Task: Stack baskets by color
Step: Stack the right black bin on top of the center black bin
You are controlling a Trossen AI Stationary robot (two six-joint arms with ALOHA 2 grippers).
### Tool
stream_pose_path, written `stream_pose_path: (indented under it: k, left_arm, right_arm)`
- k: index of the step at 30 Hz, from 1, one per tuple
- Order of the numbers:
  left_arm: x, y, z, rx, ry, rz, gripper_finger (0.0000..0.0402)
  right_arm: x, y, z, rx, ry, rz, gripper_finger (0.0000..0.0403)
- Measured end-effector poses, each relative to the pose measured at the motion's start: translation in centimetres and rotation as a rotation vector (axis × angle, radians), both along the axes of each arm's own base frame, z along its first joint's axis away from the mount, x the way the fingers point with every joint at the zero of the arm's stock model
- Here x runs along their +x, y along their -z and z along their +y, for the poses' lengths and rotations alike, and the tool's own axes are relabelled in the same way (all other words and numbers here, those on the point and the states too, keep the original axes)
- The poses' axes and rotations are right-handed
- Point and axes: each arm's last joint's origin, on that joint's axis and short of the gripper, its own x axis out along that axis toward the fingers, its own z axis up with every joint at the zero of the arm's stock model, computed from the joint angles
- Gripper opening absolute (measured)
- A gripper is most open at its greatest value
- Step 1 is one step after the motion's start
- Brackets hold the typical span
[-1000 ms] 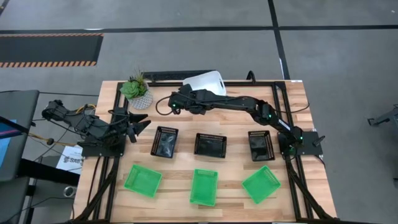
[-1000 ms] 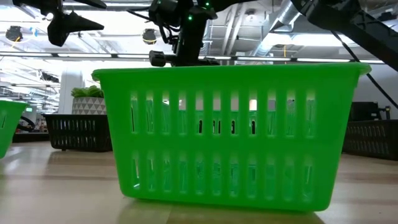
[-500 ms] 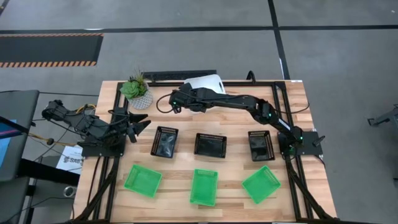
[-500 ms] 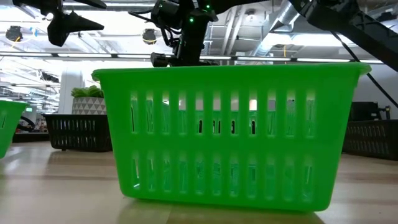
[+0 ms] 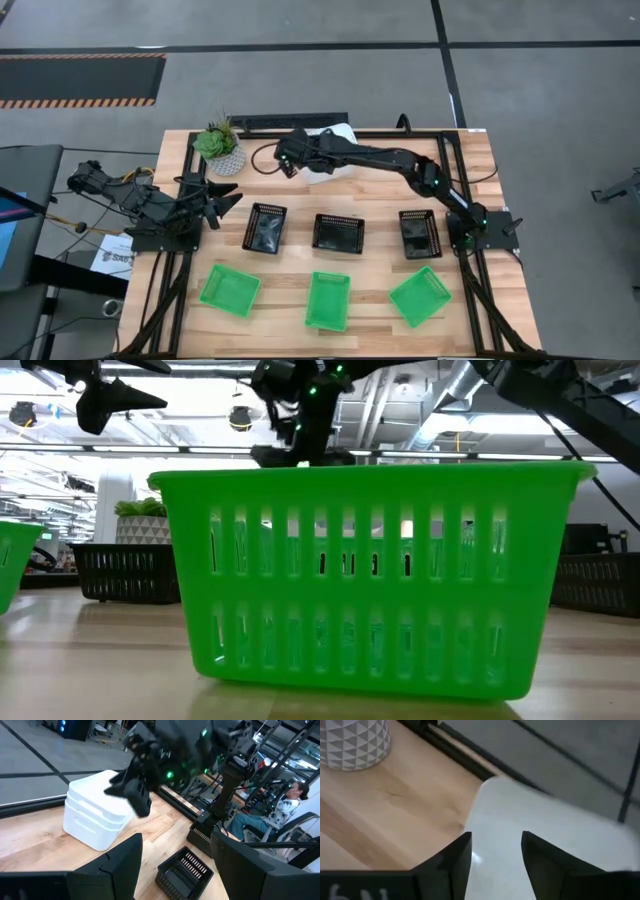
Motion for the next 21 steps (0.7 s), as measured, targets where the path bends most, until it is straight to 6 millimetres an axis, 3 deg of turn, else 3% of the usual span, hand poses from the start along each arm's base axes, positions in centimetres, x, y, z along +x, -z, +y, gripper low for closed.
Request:
stream_pose_path:
  k: [6, 11, 18, 21]
  left_arm:
    - [0.0, 0.0, 0.0, -0.001, 0.008, 0.001, 0.0224]
    - [0.0, 0.0, 0.0, -0.002, 0.015, 0.002, 0.0224]
    - [0.1, 0.0, -0.2, -0.016, 0.064, 0.004, 0.0224]
    - [0.1, 0.0, -0.2, -0.019, 0.064, 0.0, 0.0224]
  right_arm:
    - [-3.5, -4.1, 0.9, -0.018, -0.093, 0.165, 0.0196]
    - [-8.8, -8.5, 2.6, 0.023, -0.102, 0.313, 0.0192]
    - [-15.1, -14.1, 6.7, 0.079, -0.153, 0.154, 0.0192]
    - [-18.1, -14.8, 8.5, 0.1, -0.134, 0.108, 0.0188]
